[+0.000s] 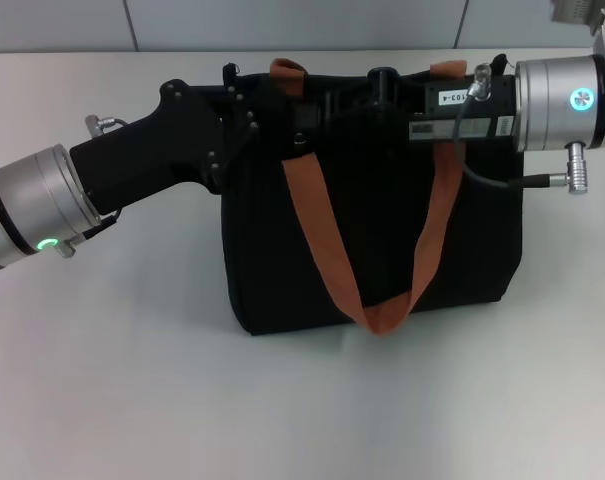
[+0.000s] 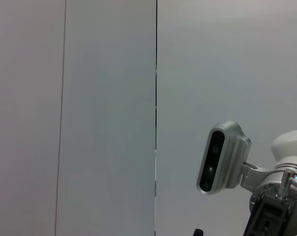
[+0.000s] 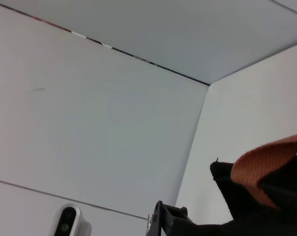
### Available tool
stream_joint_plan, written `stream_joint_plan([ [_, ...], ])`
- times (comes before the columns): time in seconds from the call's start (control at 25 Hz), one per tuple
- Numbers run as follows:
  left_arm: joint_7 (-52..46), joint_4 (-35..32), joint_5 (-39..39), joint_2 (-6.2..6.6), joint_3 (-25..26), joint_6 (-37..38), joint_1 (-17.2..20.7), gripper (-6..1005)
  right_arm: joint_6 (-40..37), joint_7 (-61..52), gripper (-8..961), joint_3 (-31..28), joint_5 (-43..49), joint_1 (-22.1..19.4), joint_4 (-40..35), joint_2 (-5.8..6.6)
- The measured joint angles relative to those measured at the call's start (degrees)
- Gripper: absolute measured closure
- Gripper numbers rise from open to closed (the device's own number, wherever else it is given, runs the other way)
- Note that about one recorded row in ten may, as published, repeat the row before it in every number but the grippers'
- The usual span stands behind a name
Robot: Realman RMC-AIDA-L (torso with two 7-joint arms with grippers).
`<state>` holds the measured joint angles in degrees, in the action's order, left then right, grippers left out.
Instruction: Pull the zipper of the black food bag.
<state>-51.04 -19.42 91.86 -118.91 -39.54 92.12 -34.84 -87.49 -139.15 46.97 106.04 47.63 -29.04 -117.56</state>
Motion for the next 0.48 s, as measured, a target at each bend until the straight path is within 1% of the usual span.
stream_joint_plan([
  [0.12, 0.0, 0.0, -0.03, -0.01, -0.01, 0.07, 0.09, 977, 0.65, 0.81, 774, 0.14, 0.17, 0.07, -0.04, -0.03],
  [0.36, -0.01, 0.0, -0.02, 0.0, -0.02, 0.35, 0.13, 977, 1.02, 2.02, 929, 1.89, 0.21, -0.15, -1.42, -0.33],
  [0.48, -0.02, 0.0, -0.02, -0.01, -0.01, 0.45, 0.13, 977, 1.13, 2.05, 943, 2.16, 0.23, -0.99, -3.06, -0.61],
])
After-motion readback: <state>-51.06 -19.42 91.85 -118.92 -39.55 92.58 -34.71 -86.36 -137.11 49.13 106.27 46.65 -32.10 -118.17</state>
